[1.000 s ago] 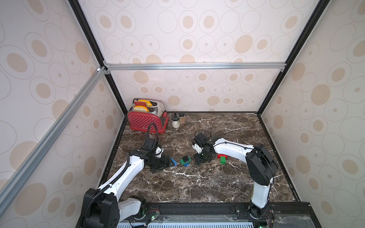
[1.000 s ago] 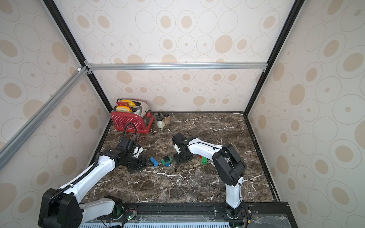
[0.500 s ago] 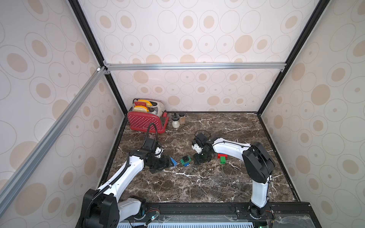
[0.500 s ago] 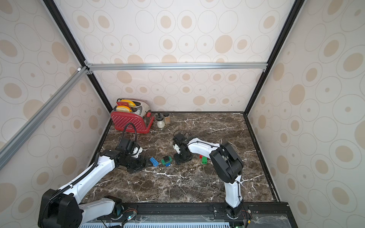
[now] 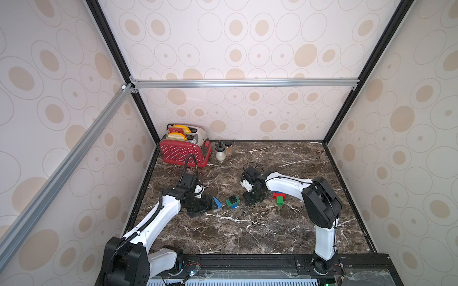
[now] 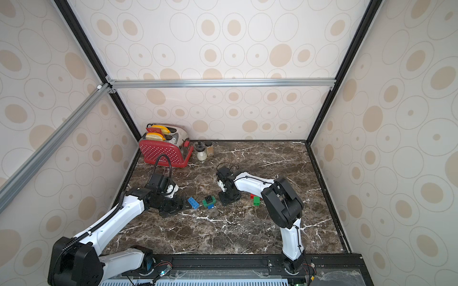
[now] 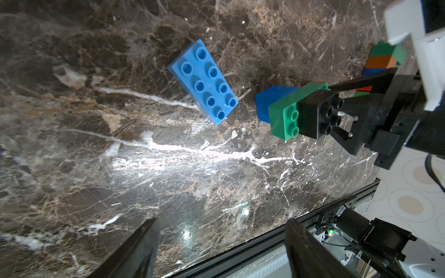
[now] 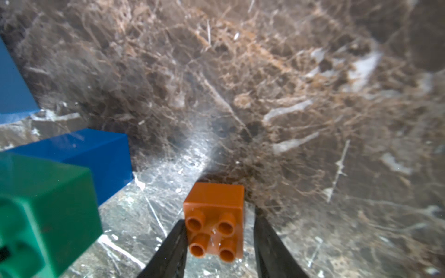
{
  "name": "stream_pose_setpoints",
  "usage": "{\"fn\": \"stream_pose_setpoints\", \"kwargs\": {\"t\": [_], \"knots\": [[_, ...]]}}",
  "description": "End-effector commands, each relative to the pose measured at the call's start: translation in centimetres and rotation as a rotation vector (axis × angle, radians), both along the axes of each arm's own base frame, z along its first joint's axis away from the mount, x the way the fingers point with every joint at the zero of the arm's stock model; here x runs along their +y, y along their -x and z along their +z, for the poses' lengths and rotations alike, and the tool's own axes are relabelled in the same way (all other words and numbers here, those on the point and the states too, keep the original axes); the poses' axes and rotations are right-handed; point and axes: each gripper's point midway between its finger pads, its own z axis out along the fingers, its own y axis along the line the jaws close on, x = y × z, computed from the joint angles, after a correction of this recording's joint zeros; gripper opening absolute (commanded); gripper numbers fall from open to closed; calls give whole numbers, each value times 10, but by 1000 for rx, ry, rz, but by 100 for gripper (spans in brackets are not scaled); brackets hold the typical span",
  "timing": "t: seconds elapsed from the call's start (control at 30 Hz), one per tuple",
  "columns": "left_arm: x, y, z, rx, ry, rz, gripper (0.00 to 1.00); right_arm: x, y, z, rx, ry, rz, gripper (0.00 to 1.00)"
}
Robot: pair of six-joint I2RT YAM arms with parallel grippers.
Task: Assemble the letter f with lego
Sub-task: Pick up the lego brick from the center of the board.
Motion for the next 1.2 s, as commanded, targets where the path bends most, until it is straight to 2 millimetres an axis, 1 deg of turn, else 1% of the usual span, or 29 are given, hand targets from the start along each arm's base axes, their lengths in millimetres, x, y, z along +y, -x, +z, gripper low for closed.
{"fn": "stream_pose_setpoints", "kwargs": {"t": [0.0, 0.27, 0.73, 0.93, 1.03, 1.07, 1.1, 1.17], "knots": [[3, 1, -1, 12, -15, 6, 83, -5, -3, -4, -2, 45, -8, 48], [3, 1, -1, 16, -16, 6, 83, 4, -3, -2, 20, 20, 26, 50], [0, -1, -3, 22, 0, 3, 83, 4, -3, -2, 23, 30, 32, 40], [-11, -7, -5, 23, 63, 8, 83, 1, -3, -1, 24, 43, 31, 37], [-19, -16, -5, 15, 110, 14, 83, 0, -3, 6, 21, 48, 32, 36], [-22, -17, -5, 24, 126, 22, 82, -1, -3, 11, 18, 49, 34, 36], [-26, -26, -4, -2, 149, 25, 82, -2, -3, 15, 17, 53, 32, 35], [-34, -33, -6, -6, 185, 33, 81, -3, -4, 30, 10, 61, 35, 35]]}}
